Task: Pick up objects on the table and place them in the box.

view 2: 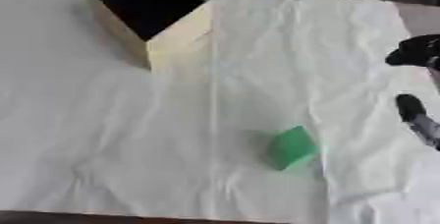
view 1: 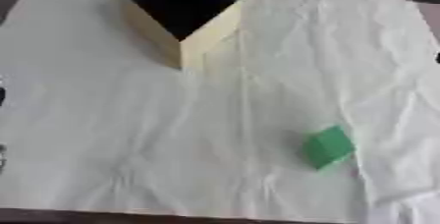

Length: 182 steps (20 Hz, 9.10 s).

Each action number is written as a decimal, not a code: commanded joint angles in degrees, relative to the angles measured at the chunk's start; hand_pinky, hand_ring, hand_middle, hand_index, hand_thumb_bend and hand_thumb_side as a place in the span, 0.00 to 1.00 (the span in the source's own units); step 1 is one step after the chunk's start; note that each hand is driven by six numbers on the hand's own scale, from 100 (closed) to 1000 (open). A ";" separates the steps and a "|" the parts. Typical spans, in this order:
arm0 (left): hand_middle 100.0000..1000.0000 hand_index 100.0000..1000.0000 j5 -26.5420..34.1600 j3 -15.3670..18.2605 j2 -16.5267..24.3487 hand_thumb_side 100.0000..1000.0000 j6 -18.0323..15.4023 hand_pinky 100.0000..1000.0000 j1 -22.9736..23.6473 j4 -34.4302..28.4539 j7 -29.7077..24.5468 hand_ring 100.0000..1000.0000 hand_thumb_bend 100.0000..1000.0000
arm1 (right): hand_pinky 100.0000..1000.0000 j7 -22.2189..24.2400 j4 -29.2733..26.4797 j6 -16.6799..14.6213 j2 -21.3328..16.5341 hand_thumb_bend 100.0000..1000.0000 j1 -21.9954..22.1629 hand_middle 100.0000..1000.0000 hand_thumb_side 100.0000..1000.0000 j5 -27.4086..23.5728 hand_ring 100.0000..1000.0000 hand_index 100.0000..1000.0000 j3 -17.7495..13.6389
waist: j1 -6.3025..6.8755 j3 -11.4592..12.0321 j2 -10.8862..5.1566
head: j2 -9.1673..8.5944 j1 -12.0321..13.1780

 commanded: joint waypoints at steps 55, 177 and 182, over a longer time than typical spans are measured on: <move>0.73 0.74 2.00 -1.61 0.25 0.63 -0.06 0.57 -1.59 -0.87 -2.77 0.57 0.26 | 0.87 28.73 -0.82 9.93 -10.79 0.32 -15.61 0.83 0.29 -4.03 0.95 1.00 22.41 | -0.29 3.05 1.34 | -0.23 -4.84; 0.72 0.73 5.07 -5.72 -2.02 0.66 1.29 0.56 -2.98 -0.87 -9.73 0.54 0.19 | 0.64 20.92 37.85 23.64 13.61 0.00 -66.19 0.29 0.00 -4.80 0.54 0.56 19.02 | -6.80 21.19 4.82 | -6.10 -24.52; 0.72 0.73 5.10 -5.73 -2.29 0.66 1.39 0.56 -2.99 -0.87 -9.79 0.53 0.19 | 0.64 21.74 38.22 22.99 15.32 0.00 -67.01 0.29 0.00 -4.70 0.54 0.56 20.07 | -6.80 21.38 5.07 | -6.69 -24.86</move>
